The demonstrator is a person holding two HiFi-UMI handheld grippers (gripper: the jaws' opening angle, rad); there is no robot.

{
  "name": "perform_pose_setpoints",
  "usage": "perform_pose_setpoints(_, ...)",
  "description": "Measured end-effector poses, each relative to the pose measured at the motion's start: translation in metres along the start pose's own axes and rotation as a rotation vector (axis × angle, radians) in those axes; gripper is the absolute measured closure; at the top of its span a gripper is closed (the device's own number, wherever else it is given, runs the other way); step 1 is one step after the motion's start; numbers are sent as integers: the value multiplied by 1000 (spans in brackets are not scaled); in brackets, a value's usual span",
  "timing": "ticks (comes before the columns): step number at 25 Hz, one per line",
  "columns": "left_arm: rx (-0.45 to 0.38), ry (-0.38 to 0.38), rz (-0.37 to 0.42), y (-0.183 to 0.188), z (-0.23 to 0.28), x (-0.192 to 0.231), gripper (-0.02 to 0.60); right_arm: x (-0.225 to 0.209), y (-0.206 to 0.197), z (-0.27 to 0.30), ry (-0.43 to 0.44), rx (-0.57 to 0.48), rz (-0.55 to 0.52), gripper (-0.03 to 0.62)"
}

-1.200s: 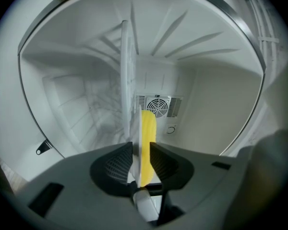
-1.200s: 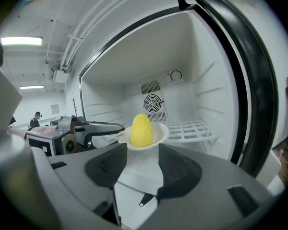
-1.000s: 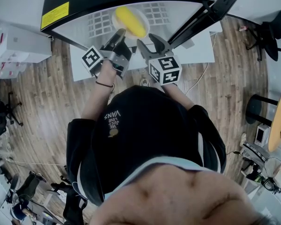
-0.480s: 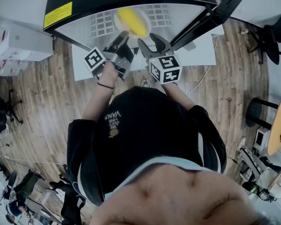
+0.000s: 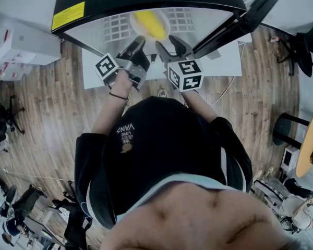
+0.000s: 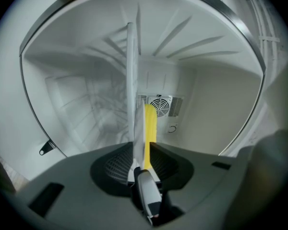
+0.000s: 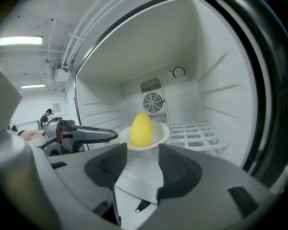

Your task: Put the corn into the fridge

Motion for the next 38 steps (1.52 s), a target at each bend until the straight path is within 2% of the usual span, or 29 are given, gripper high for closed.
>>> perform_pose_setpoints(38,-30,-13,-3,6,-1,1,494,-16,7,20,2,2,-19,398)
Point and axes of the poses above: the fingertips, and each gripper's own axes: z forward along the fingers, x to its left, y out of its top, the point moved 1 cm from there along -z, backward along the fingers, and after that the axes turned 11 degrees about -z, right-handed, at the moved point
